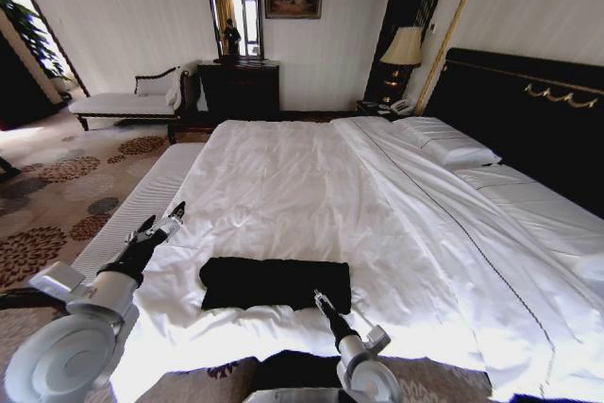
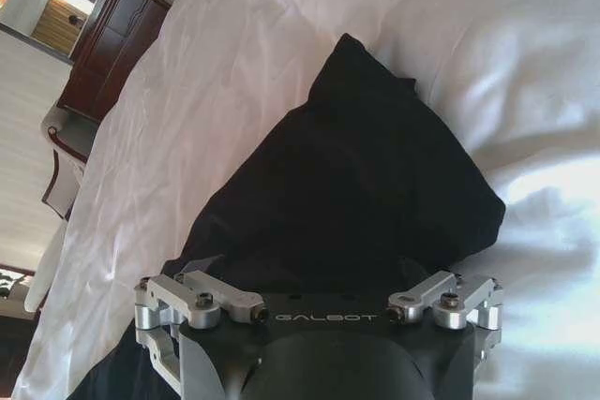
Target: Fold the clothes on the bed.
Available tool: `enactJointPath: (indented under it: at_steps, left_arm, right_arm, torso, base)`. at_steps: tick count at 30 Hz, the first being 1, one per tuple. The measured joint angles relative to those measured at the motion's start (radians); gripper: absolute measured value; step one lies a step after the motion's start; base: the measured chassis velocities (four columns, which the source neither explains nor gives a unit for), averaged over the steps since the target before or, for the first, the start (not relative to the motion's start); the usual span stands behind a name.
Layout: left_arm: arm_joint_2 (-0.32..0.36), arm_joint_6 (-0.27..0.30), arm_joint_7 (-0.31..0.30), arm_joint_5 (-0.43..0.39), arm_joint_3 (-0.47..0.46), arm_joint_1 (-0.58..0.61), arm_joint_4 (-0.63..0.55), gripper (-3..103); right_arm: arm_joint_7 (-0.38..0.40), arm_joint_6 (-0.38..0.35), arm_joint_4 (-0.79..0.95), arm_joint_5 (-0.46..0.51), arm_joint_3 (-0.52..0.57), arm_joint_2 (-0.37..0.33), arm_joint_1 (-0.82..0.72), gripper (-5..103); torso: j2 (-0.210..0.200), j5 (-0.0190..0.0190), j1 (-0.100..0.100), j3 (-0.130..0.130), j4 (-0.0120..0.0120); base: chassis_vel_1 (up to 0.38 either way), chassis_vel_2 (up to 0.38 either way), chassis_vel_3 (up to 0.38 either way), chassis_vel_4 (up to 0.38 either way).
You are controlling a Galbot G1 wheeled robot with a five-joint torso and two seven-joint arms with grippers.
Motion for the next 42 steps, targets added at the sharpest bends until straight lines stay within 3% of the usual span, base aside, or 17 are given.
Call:
enactJointPath:
  at_steps: [7, 10, 17, 32, 35, 38, 40, 42]
  left_arm:
    - [0.007, 0.0, 0.0, 0.001, -0.009, 0.002, 0.001, 100]
    - [-0.002, 0.0, 0.0, 0.013, -0.002, 0.005, 0.001, 100]
    - [-0.009, -0.001, 0.0, 0.024, 0.003, 0.01, 0.001, 100]
    - [-0.02, -0.004, 0.0, 0.058, 0.016, 0.024, 0.001, 100]
    - [-0.02, -0.004, 0.0, 0.065, 0.024, 0.023, 0.001, 100]
    - [-0.021, -0.005, 0.0, 0.076, 0.033, 0.022, 0.001, 100]
    - [-0.023, -0.006, 0.0, 0.079, 0.035, 0.022, 0.001, 100]
    - [-0.027, -0.006, 0.0, 0.084, 0.039, 0.022, 0.001, 100]
  right_arm:
    - [0.006, 0.013, 0.032, -0.011, 0.027, -0.01, -0.016, 100]
    - [0.005, 0.046, 0.072, -0.058, 0.037, -0.024, -0.05, 100]
    - [0.007, 0.065, 0.079, -0.077, 0.001, -0.01, -0.107, 100]
    - [0.026, 0.05, -0.033, 0.054, 0.019, 0.022, 0.027, 101]
    - [0.021, 0.051, -0.06, 0.071, 0.031, 0.028, 0.053, 97]
    - [0.003, 0.059, -0.077, 0.087, 0.045, 0.033, 0.072, 83]
    - [-0.006, 0.065, -0.08, 0.091, 0.051, 0.035, 0.078, 83]
    - [-0.023, 0.078, -0.083, 0.096, 0.061, 0.038, 0.084, 71]
  torso:
    - [0.0, -0.0001, 0.0, 0.0, -0.0001]
    - [0.0, 0.0, 0.0, 0.0, 0.0]
    - [0.0, 0.0, 0.0, 0.0, -0.0001]
    - [0.0, 0.0, 0.0, 0.0, 0.0]
    - [0.0, 0.0, 0.0, 0.0, 0.0]
    - [0.0, 0.0, 0.0, 0.0, -0.0001]
    - [0.0, 0.0, 0.0, 0.0, 0.0]
    - [0.0, 0.0, 0.0, 0.0, 0.0]
  base:
    - [0.0, 0.0, 0.0, 0.0]
    - [0.0, 0.0, 0.0, 0.0]
    - [0.0, 0.0, 0.0, 0.0]
    - [0.0, 0.0, 0.0, 0.0]
    - [0.0, 0.0, 0.0, 0.0]
    - [0.0, 0.0, 0.0, 0.0]
    - [0.0, 0.0, 0.0, 0.0]
    - [0.0, 0.0, 0.0, 0.0]
